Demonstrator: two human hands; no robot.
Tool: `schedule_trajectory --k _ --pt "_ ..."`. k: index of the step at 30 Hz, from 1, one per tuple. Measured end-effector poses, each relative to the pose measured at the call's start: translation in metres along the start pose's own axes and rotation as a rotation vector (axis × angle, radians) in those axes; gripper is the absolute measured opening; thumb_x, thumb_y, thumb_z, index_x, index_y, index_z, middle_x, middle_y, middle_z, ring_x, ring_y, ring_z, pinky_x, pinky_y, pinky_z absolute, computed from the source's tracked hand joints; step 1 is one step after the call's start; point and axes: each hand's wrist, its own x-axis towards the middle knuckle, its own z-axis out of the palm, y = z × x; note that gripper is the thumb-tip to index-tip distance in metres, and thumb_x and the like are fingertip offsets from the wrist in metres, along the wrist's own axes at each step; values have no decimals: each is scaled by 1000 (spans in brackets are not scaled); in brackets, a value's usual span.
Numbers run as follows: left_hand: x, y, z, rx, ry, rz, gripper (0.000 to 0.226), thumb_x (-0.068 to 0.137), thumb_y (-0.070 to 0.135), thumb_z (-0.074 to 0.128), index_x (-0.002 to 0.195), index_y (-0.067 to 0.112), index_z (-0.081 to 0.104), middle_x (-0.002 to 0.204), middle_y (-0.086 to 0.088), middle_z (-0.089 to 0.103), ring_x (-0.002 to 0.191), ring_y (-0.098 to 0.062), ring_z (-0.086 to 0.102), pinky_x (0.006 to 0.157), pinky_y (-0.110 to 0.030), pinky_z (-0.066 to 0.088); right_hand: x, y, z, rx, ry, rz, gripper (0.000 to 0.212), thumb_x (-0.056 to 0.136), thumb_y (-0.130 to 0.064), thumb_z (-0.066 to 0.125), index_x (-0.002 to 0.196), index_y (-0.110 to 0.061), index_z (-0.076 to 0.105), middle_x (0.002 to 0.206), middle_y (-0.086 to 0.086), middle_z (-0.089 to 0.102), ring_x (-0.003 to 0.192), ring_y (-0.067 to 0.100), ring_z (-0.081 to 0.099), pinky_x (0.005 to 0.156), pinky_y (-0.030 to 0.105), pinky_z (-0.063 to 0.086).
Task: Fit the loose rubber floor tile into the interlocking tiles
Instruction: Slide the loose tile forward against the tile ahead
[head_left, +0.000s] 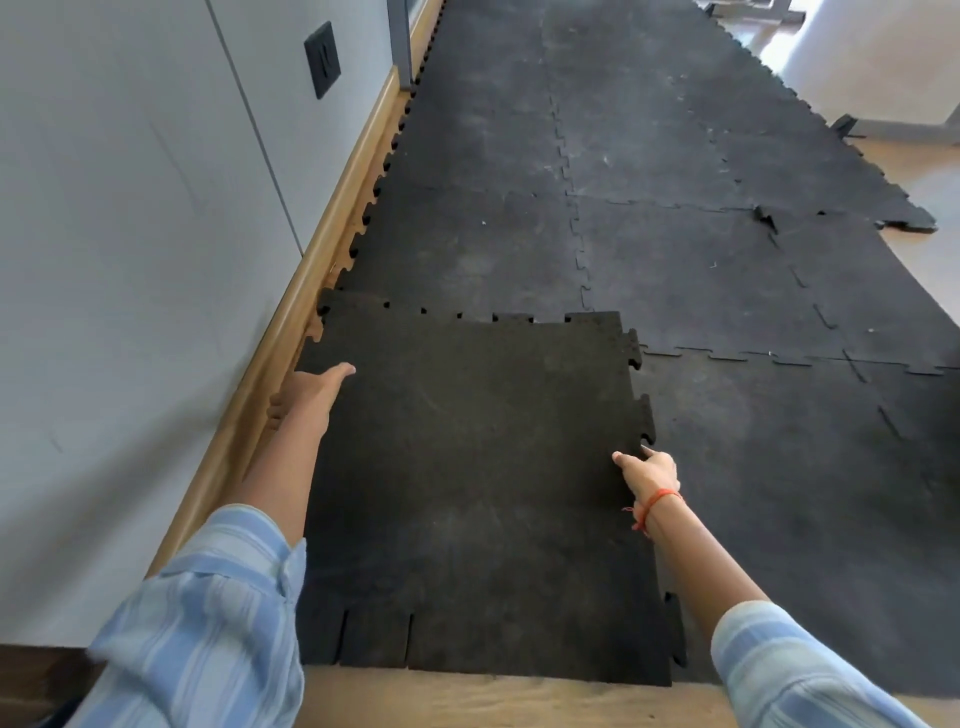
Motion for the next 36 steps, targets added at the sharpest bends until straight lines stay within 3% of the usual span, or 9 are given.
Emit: schedule_trajectory --k 3,6,10,13,16,20,27,30,36 --pt "7 -5 8 -23 -96 22 108 69 52 76 150 14 15 156 -12 23 140 -38 26 112 -54 27 13 3 5 -66 -49 -17 60 84 -19 68 138 -6 46 138 15 53 129 34 48 107 50 43" --pt "-8 -4 29 55 -271 63 112 66 56 76 149 9 18 155 -15 23 140 -37 25 112 -51 27 15 7 5 -173 -59 -53 57 83 -16 70 133 1 50 134 19 56 126 37 51 106 47 43" --pt "-41 -10 67 405 -423 145 116 71 67 65 151 11 2 159 -14 -12 145 -36 -7 116 -59 8 13 8 0 -258 -88 -112 54 84 -13 69 132 3 52 134 21 56 125 37 52 108 45 42" --pt "-54 -20 81 646 -431 230 120 72 69 62 151 12 -7 157 -15 -23 144 -36 -17 114 -60 -2 12 7 1 -312 -114 -145 50 86 -13 65 132 2 51 135 22 55 125 38 51 108 45 41" --pt "-61 -28 80 762 -423 267 123 70 69 65 150 14 -12 156 -14 -26 143 -36 -20 112 -63 -2 10 3 3 -396 -96 -153 51 89 -17 61 135 -1 49 138 21 52 128 37 47 109 43 39" --pt "-64 -36 72 810 -414 252 126 69 69 66 149 16 -15 155 -12 -28 143 -35 -21 111 -66 1 7 -1 9 -377 -118 -150 56 89 -16 60 141 -3 42 146 18 44 135 36 40 113 43 35" --pt "-54 -43 60 858 -422 255 127 69 70 65 149 15 -18 155 -12 -30 143 -34 -22 112 -66 3 1 14 24 -253 -121 -85 49 85 -14 67 129 1 53 134 21 55 124 37 52 108 45 42" --pt "-53 -44 61 878 -420 259 128 68 72 64 148 15 -19 154 -12 -31 142 -34 -23 112 -66 3 2 14 23 -191 -124 -69 54 85 -11 69 133 3 49 136 20 55 125 36 52 108 40 42" --pt "-60 -39 66 908 -434 246 133 65 73 66 148 13 -20 154 -14 -31 142 -36 -21 114 -62 6 -8 6 13 -6 -165 6 53 84 -2 69 133 4 49 118 16 62 106 31 61 62 28 48"
